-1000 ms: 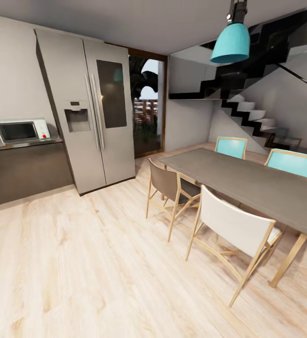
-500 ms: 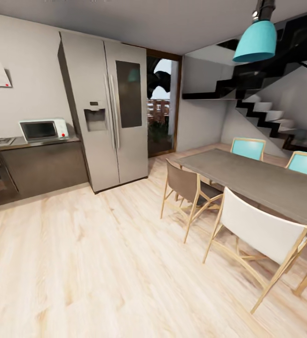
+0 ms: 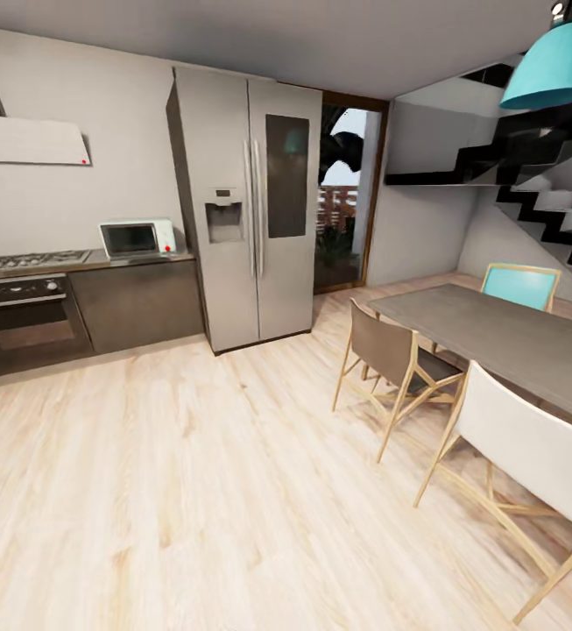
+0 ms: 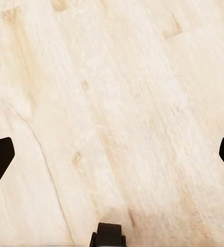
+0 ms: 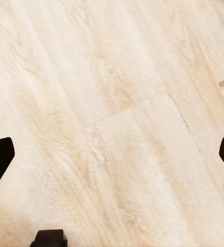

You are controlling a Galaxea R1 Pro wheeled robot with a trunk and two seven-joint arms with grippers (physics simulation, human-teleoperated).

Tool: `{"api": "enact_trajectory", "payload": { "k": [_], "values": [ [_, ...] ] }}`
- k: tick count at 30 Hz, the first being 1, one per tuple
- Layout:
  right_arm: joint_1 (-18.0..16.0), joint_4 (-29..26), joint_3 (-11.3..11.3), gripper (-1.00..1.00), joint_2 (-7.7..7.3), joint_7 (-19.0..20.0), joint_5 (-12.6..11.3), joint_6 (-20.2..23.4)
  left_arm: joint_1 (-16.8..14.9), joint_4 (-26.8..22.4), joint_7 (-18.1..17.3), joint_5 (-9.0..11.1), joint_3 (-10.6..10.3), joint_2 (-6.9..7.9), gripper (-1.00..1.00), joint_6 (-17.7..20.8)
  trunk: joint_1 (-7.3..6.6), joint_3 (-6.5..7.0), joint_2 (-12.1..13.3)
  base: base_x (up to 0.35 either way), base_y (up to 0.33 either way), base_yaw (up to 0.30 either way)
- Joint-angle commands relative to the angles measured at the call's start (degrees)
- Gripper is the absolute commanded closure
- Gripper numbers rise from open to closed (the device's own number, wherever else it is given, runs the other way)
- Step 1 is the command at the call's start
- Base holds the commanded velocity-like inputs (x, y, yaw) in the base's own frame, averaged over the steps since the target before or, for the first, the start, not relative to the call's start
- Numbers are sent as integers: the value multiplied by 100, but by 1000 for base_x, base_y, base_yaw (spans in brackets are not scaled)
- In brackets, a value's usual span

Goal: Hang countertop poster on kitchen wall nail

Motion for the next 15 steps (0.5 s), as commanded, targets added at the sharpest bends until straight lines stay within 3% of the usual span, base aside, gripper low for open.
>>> {"api": "enact_trajectory", "payload": {
  "k": [1,15],
  "values": [
    [-3,4,8,-100,-1,-6,6,-17,2,-6,0,0,5,-1,-100,-9,0,-4,-2,0,1,292],
    [-1,4,10,-100,1,-11,8,-18,2,-6,0,0,6,1,-100,-9,0,-4,-2,0,0,292]
  ]
}}
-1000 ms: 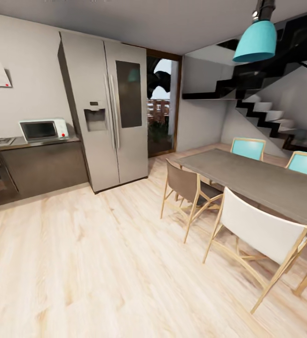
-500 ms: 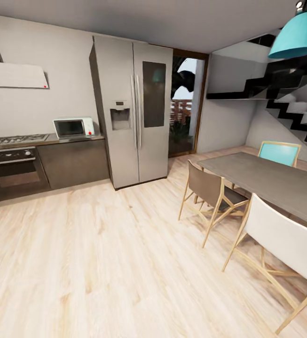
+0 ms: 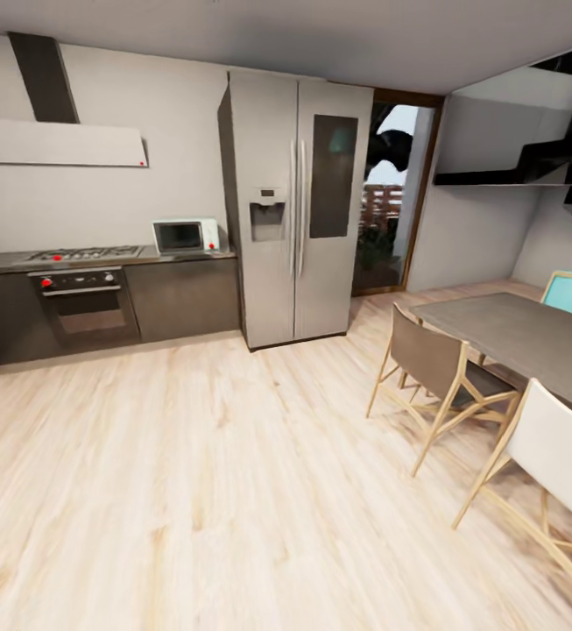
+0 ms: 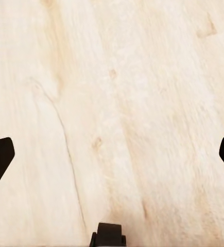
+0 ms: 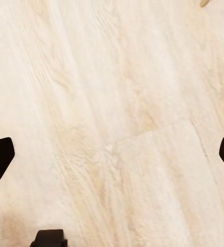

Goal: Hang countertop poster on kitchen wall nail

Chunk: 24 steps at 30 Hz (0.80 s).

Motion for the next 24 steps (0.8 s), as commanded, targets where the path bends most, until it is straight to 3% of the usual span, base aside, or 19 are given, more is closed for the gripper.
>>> {"api": "enact_trajectory", "payload": {
  "k": [1,17,24],
  "values": [
    [-4,4,7,-100,-1,-5,5,-17,2,-6,0,0,5,-1,-100,-9,0,-4,-3,0,0,292],
    [-2,4,9,-100,0,-3,8,-17,2,-7,-5,0,-2,-4,-100,-9,0,-4,-3,0,-1,292],
    [-2,4,9,-100,-1,16,4,-13,1,-13,-1,0,-3,-8,-100,-9,0,-4,-3,0,-245,99]
  ]
}}
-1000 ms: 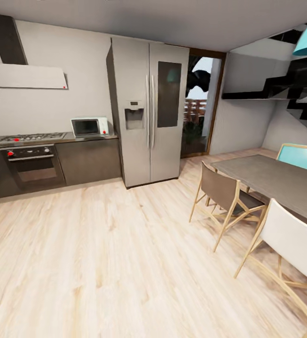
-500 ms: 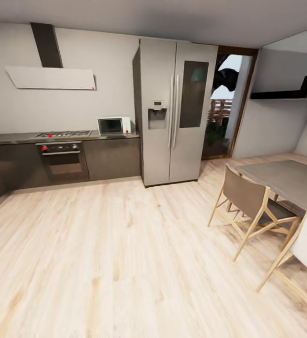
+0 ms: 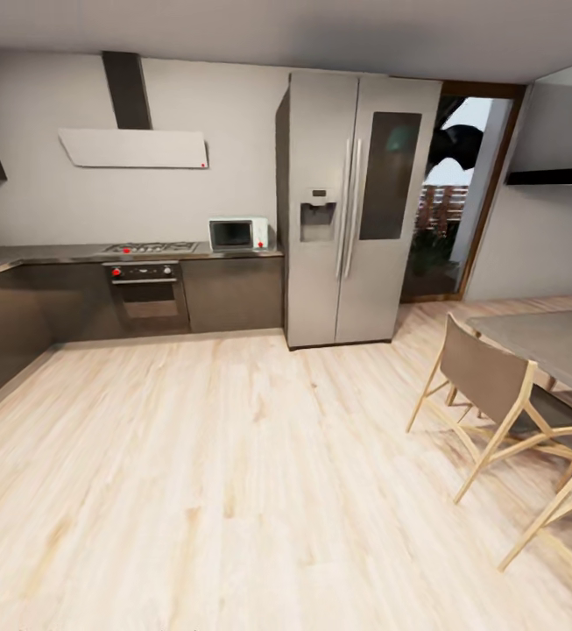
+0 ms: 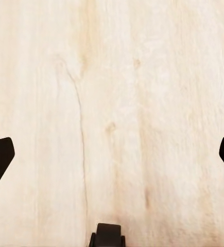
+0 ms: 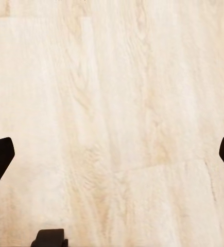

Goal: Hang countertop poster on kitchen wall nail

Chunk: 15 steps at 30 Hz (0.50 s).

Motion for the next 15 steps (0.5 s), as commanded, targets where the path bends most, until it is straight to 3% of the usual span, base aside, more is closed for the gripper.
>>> {"api": "enact_trajectory", "payload": {
  "k": [1,15],
  "values": [
    [-4,6,7,-100,-1,-8,5,-20,2,-9,0,0,7,-2,-100,-7,0,-4,-2,0,-165,187],
    [-1,6,7,-100,3,-22,12,-30,2,-10,0,0,7,-3,-100,-7,0,-4,-2,0,-35,261]
  ]
}}
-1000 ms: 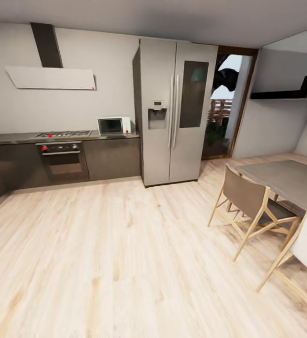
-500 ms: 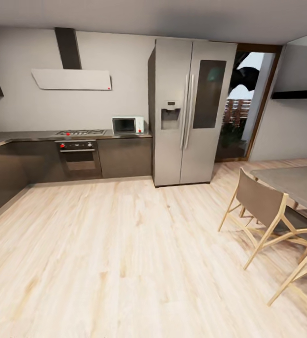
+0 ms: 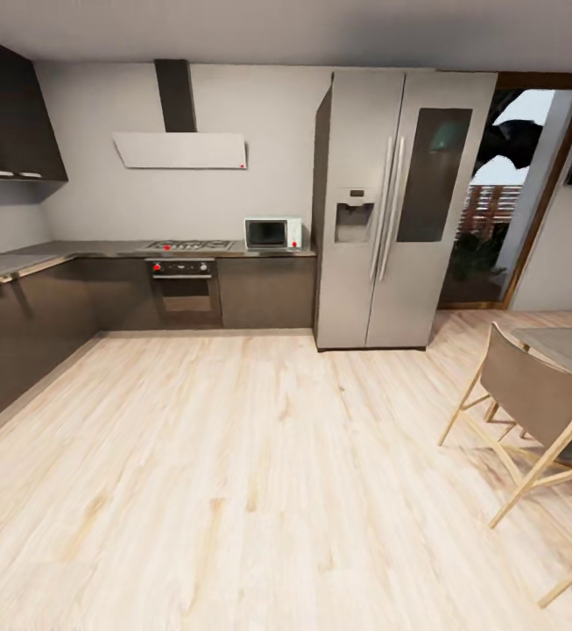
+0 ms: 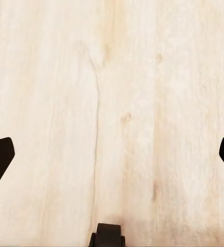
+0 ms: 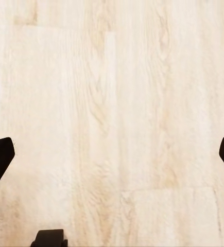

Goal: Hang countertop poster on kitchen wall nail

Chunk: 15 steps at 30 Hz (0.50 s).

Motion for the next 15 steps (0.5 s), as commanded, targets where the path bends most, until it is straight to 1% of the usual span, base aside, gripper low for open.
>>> {"api": "enact_trajectory", "payload": {
  "k": [1,15],
  "values": [
    [-3,4,7,-100,-1,-5,7,-17,2,-6,0,0,5,1,-100,-9,0,-4,-3,0,-2,281],
    [-8,4,7,-100,28,-7,8,-17,1,-4,0,0,7,1,-100,-9,0,-4,-3,0,0,282]
  ]
}}
